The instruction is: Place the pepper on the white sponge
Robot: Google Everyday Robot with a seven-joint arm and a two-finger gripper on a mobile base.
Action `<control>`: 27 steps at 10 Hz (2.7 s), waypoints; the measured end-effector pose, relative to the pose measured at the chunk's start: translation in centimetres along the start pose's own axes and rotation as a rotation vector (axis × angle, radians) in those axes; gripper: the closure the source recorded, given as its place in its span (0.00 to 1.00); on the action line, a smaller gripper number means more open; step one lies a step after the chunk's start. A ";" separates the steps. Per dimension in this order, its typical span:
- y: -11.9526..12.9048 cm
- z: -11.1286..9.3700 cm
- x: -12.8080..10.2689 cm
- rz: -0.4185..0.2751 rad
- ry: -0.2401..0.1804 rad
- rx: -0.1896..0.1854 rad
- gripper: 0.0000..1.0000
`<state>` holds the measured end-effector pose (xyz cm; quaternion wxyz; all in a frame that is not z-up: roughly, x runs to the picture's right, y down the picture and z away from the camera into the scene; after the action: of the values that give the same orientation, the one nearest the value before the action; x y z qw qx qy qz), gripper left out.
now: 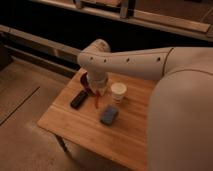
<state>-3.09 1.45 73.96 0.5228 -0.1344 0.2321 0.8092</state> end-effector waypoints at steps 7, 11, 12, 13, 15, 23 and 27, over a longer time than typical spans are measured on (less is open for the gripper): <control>-5.5 -0.1 1.7 -0.557 -0.045 0.418 1.00; -4.0 -0.5 2.9 -0.722 -0.030 0.421 1.00; -3.5 -0.4 3.3 -0.687 -0.012 0.361 1.00; -2.7 -0.3 3.7 -0.615 0.011 0.270 1.00; -1.6 -0.7 3.6 -0.396 0.054 0.082 1.00; -4.6 -0.7 0.8 0.119 0.070 -0.042 1.00; -4.7 -0.7 0.7 0.120 0.068 -0.039 1.00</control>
<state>0.86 3.30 71.94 0.4623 -0.1579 0.2414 0.8385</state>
